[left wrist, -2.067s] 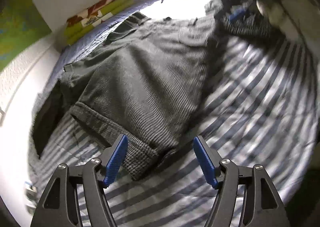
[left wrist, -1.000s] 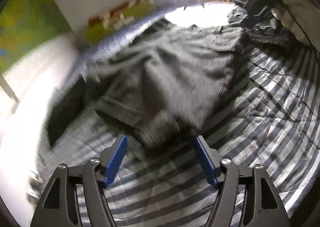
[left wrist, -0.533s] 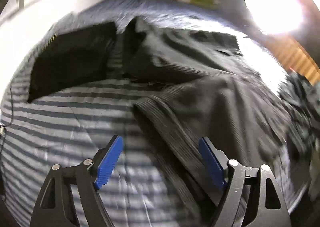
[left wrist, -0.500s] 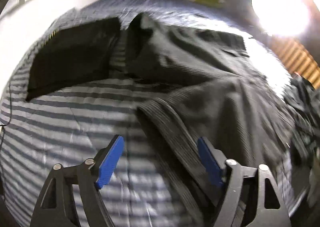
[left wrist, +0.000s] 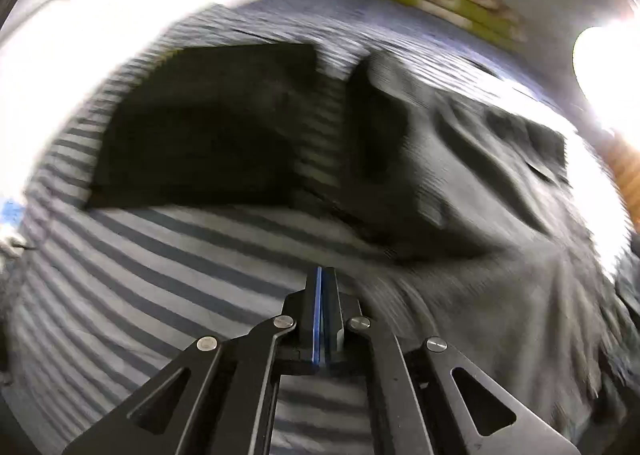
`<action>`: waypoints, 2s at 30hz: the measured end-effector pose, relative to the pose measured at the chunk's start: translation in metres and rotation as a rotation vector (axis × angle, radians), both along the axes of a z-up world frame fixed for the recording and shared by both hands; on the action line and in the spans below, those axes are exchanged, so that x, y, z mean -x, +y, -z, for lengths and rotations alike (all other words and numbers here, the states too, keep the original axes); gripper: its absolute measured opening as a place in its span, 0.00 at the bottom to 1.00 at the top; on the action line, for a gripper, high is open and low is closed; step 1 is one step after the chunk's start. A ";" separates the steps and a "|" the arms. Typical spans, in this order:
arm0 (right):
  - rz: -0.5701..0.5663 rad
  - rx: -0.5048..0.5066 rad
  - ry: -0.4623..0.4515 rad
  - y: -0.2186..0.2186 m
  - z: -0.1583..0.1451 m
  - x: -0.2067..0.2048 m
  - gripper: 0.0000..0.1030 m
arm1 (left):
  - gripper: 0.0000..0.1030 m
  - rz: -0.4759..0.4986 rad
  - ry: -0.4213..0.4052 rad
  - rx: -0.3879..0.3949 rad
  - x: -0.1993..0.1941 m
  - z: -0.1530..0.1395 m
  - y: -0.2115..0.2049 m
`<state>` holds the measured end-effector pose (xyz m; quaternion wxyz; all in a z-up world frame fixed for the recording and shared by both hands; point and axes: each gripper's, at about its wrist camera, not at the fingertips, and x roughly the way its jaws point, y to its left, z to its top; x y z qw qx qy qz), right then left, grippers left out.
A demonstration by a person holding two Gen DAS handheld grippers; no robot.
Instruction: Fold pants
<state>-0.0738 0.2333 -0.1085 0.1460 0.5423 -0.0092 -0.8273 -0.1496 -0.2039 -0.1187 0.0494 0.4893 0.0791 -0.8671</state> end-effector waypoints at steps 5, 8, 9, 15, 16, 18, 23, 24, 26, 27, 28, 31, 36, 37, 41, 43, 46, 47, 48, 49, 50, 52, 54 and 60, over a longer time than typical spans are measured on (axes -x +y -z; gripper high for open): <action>-0.006 0.056 0.001 0.016 -0.012 -0.004 0.18 | 0.17 0.185 0.016 0.053 -0.029 -0.024 0.021; 0.005 0.026 0.030 0.036 -0.022 -0.006 0.20 | 0.69 0.401 0.085 0.155 -0.083 -0.044 0.065; 0.018 0.026 0.030 0.044 -0.025 -0.005 0.22 | 0.80 0.479 0.115 0.198 -0.104 -0.049 0.083; 0.115 0.111 -0.005 0.081 -0.032 0.006 0.36 | 0.81 0.884 0.180 0.598 -0.204 -0.023 0.193; 0.108 0.114 -0.009 0.083 -0.033 0.006 0.39 | 0.81 0.924 0.164 0.658 -0.210 -0.010 0.203; 0.095 0.109 -0.006 0.084 -0.034 0.007 0.42 | 0.81 0.956 0.150 0.729 -0.217 0.004 0.212; 0.043 0.090 0.026 0.076 -0.034 0.020 0.43 | 0.72 0.942 0.111 0.797 -0.207 0.026 0.207; 0.034 0.082 0.027 0.074 -0.033 0.024 0.43 | 0.59 0.938 0.102 0.785 -0.204 0.027 0.204; 0.026 0.075 -0.007 0.067 -0.026 0.033 0.43 | 0.40 0.923 0.089 0.776 -0.194 0.029 0.201; 0.026 0.085 -0.030 0.064 -0.021 0.037 0.43 | 0.28 0.915 0.089 0.787 -0.192 0.030 0.201; 0.027 0.100 -0.051 0.062 -0.016 0.042 0.43 | 0.22 0.911 0.093 0.796 -0.192 0.031 0.197; 0.044 0.113 -0.080 0.055 -0.006 0.049 0.19 | 0.18 0.885 0.129 0.812 -0.186 0.024 0.201; 0.101 0.268 -0.073 0.064 -0.026 0.050 0.03 | 0.17 0.771 0.209 0.736 -0.162 -0.030 0.188; 0.115 0.313 -0.068 0.068 -0.033 0.052 0.03 | 0.17 0.741 0.227 0.716 -0.154 -0.043 0.184; 0.134 0.428 -0.003 0.066 -0.078 0.072 0.02 | 0.17 0.625 0.302 0.669 -0.105 -0.096 0.166; 0.131 0.451 0.025 0.056 -0.097 0.088 0.02 | 0.17 0.587 0.330 0.667 -0.075 -0.117 0.158; 0.140 0.474 0.083 0.033 -0.126 0.125 0.02 | 0.17 0.528 0.345 0.651 -0.018 -0.141 0.144; 0.147 0.476 0.097 0.023 -0.133 0.140 0.02 | 0.17 0.506 0.343 0.661 0.005 -0.145 0.140; 0.156 0.481 0.101 0.014 -0.137 0.157 0.02 | 0.17 0.489 0.338 0.666 0.026 -0.147 0.137; 0.169 0.486 0.100 0.003 -0.139 0.177 0.02 | 0.17 0.476 0.325 0.673 0.048 -0.146 0.133; 0.176 0.484 0.101 -0.006 -0.140 0.192 0.02 | 0.17 0.465 0.311 0.678 0.070 -0.144 0.129; 0.186 0.441 0.111 -0.030 -0.136 0.226 0.02 | 0.17 0.450 0.267 0.661 0.111 -0.132 0.121; 0.192 0.404 0.108 -0.047 -0.126 0.253 0.02 | 0.17 0.445 0.221 0.650 0.147 -0.115 0.114; 0.198 0.288 0.074 -0.090 -0.072 0.314 0.02 | 0.17 0.424 0.095 0.618 0.232 -0.053 0.098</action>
